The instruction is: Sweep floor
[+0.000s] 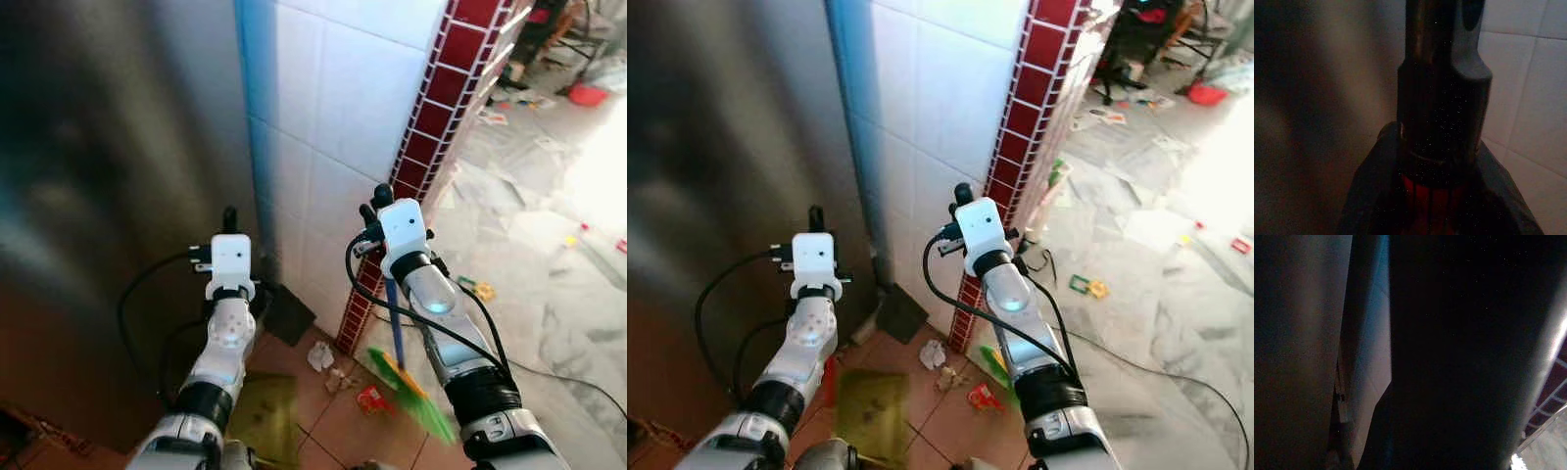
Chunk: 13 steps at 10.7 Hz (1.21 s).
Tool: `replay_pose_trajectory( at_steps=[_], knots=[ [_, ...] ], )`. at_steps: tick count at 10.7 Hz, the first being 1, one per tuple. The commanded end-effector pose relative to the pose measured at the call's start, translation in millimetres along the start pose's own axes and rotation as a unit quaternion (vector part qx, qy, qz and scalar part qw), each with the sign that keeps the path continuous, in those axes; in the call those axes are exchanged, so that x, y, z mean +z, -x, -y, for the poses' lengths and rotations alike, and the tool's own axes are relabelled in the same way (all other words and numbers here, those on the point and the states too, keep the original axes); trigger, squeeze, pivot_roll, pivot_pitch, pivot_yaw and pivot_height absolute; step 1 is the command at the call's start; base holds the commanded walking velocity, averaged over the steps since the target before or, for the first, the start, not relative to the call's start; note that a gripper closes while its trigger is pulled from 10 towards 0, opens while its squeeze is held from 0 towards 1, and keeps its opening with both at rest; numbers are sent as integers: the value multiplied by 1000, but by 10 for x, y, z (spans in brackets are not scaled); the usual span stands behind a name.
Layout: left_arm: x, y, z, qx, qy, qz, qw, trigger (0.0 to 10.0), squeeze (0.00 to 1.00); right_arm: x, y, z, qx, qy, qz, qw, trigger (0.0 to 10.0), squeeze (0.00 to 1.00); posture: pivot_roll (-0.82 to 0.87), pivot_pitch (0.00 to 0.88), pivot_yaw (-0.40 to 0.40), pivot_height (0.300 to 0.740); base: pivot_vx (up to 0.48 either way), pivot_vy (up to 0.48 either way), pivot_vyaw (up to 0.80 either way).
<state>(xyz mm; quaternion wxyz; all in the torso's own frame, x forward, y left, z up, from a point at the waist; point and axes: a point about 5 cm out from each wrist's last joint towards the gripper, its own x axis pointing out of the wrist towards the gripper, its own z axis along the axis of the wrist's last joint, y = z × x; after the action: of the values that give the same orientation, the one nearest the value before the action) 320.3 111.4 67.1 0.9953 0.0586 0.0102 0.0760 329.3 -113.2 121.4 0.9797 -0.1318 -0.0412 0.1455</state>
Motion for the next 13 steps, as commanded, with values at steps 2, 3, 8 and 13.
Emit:
replay_pose_trajectory(
  at_steps=[2,3,8,13],
  knots=[
    [-14,-28,119,-24,7,-11,1000,10000,0,-1,-74,-48,-14,-35,-22,999,10000,0,-49,0,-53,740,0,0,0],
    [-16,-33,151,-34,6,-8,999,10000,0,3,-119,-103,-21,-84,-39,996,10000,0,-55,0,-56,740,0,0,0],
    [-39,-50,184,-35,19,-18,999,10000,0,443,-287,-212,23,-247,11,969,10000,0,-56,0,-65,740,0,0,0],
    [-49,-51,195,-37,16,-19,999,10000,0,1360,-274,-85,182,-15,256,949,10000,0,-52,0,-66,740,0,0,0]
  ],
)
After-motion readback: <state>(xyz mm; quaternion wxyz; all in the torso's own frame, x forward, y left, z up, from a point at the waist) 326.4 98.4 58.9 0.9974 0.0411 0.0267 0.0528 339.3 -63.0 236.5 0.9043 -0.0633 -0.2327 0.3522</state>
